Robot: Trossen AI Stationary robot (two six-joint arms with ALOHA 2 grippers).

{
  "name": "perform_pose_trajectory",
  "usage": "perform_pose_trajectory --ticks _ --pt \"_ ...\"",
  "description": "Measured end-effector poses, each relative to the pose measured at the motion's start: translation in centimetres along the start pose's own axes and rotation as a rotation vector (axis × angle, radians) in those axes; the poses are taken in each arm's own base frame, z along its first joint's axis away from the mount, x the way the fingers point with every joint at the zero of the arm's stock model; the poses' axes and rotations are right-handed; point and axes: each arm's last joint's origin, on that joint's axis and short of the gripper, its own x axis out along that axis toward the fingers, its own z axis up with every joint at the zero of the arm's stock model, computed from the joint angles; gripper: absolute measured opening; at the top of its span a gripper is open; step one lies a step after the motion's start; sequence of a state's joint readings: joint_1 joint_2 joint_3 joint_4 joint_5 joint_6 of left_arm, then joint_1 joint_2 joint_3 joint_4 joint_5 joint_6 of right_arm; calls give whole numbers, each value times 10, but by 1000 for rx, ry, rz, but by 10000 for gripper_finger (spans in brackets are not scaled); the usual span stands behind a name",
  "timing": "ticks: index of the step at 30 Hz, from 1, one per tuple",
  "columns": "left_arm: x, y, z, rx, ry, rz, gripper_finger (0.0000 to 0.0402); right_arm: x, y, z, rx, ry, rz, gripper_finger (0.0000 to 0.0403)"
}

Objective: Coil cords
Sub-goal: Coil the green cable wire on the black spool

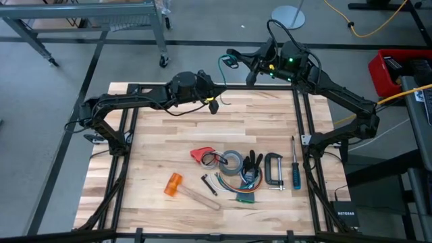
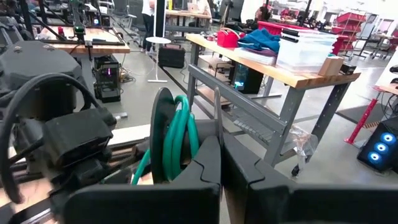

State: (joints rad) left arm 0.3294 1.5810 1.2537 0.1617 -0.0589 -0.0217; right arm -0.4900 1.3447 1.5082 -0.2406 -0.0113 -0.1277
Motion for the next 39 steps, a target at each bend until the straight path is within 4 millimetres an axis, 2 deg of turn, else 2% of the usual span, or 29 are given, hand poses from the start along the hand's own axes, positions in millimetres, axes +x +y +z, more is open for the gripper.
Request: perform_pose_trajectory --ticks 8,12,18,23,32,39 --pt "0 -6 0 -13 0 -18 0 32 4 -11 61 -41 106 1" --pt "0 -3 -1 -6 10 1 0 37 6 -12 89 -62 161 1" --pt "0 -2 0 -28 -4 8 0 41 8 -5 90 -157 152 1" --pt "0 -7 3 -47 -36 -41 0 58 19 -11 61 -174 60 1" --pt "-1 -13 -1 -57 21 -182 1 82 34 -34 -110 -64 -119 1" --pt "-3 -13 -8 -59 109 -191 1 83 36 -49 -186 91 -100 1"
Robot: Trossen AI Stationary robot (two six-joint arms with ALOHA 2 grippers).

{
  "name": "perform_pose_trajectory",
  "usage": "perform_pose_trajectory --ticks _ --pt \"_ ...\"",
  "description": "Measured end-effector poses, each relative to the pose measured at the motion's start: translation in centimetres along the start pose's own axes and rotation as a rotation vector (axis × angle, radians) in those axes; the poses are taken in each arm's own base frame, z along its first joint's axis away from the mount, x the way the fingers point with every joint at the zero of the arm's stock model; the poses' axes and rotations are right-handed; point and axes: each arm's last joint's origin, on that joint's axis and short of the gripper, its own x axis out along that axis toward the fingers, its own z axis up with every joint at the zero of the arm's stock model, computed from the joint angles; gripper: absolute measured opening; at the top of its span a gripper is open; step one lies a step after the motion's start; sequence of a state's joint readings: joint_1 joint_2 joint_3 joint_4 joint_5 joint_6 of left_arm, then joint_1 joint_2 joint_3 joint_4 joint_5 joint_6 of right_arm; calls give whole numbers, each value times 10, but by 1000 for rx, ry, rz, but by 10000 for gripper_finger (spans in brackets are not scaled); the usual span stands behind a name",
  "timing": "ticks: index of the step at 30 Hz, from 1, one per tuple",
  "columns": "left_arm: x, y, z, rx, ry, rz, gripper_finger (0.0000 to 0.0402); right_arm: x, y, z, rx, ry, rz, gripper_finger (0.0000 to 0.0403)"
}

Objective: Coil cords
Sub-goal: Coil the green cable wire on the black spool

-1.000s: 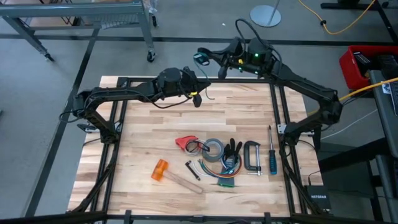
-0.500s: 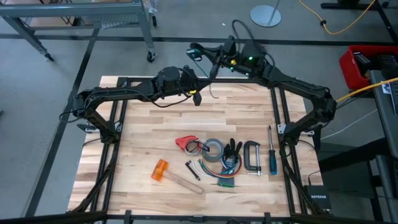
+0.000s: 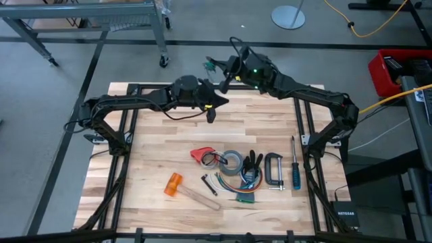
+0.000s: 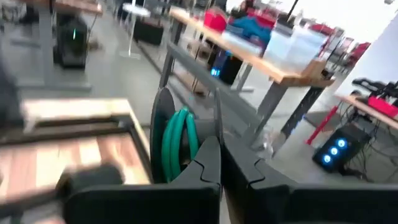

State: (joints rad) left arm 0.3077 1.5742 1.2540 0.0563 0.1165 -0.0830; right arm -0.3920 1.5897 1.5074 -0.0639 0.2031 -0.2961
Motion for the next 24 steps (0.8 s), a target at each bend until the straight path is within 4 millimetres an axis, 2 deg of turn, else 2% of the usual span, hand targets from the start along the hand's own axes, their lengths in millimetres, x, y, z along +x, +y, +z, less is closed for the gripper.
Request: perform_pose_trajectory --ticks 6,14,19,24 --pt "-1 2 -2 0 23 10 1 0 2 -7 -11 72 18 1" --pt "-4 3 -9 25 117 21 2 -6 -5 -3 -16 94 -119 1" --pt "-4 10 -16 155 187 34 16 -30 -15 11 -4 63 -144 1" --pt "-2 19 -15 257 169 65 60 -58 -23 21 70 69 -131 1"
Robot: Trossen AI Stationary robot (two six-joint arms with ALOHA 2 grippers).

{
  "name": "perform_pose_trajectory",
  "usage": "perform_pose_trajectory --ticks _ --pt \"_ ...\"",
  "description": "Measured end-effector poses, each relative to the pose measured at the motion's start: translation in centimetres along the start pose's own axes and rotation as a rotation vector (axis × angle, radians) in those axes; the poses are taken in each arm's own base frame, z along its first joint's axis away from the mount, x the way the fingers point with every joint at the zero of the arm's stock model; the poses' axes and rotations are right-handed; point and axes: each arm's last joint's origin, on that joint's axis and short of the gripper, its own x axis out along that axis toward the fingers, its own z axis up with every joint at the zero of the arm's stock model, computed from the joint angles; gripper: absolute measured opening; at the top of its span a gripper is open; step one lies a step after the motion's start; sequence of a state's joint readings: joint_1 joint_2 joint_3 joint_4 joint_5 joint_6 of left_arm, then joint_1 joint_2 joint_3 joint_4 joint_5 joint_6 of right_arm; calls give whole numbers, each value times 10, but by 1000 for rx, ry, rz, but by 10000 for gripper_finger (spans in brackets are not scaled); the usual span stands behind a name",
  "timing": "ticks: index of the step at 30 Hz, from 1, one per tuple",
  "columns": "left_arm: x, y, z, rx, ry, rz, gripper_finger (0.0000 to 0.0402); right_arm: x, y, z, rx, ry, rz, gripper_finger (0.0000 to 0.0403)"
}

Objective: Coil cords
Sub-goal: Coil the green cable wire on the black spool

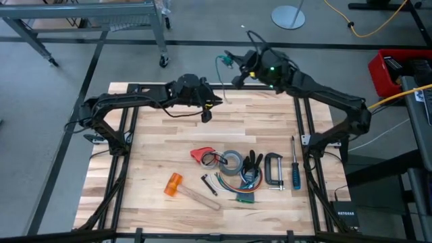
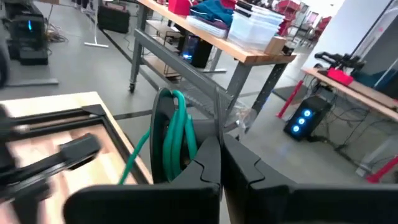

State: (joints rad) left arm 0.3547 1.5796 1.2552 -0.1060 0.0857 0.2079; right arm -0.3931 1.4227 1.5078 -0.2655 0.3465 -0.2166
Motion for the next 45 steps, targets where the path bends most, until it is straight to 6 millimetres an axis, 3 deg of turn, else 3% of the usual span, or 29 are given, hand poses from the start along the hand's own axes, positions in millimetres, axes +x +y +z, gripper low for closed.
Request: perform_pose_trajectory --ticks 5,9,18,45 --pt "7 5 3 -7 -70 28 122 -16 -7 4 23 8 1 1" --pt "11 7 7 -14 -137 68 145 -21 -9 7 34 -17 -4 1" --pt "11 13 7 -55 -114 251 129 -22 -10 9 36 -27 -6 1" --pt "11 13 3 -111 -73 296 127 -22 -8 9 33 -42 61 1"
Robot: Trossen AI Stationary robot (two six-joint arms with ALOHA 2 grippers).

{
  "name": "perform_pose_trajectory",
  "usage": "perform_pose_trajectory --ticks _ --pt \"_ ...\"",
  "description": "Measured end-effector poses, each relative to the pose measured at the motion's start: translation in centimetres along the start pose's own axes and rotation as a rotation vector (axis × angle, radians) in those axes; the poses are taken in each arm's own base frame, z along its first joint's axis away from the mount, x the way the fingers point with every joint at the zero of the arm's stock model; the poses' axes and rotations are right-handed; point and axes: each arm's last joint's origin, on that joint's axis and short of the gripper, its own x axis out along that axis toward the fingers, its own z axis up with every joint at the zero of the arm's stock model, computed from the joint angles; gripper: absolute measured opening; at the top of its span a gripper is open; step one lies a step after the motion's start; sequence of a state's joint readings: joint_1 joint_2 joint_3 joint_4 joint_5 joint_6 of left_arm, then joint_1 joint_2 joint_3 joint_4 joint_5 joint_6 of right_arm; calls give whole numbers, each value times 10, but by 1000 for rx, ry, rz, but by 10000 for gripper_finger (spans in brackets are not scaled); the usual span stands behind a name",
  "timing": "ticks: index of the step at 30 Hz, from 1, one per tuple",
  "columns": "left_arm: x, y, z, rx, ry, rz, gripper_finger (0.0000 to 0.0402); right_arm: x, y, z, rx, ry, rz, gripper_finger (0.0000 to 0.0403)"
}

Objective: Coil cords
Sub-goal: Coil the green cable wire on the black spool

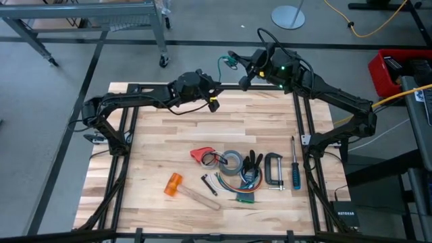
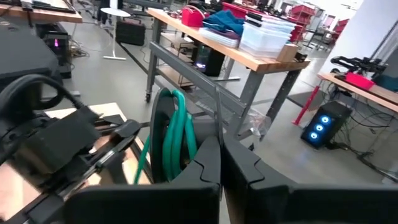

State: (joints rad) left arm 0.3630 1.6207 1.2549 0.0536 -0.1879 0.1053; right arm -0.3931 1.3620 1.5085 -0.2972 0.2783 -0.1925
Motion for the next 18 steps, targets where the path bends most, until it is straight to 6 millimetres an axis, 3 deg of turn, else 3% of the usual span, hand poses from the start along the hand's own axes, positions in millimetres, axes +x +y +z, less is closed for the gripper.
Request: perform_pose_trajectory --ticks 18 --pt "0 0 -2 -1 21 6 127 0 1 -8 -45 79 15 1"
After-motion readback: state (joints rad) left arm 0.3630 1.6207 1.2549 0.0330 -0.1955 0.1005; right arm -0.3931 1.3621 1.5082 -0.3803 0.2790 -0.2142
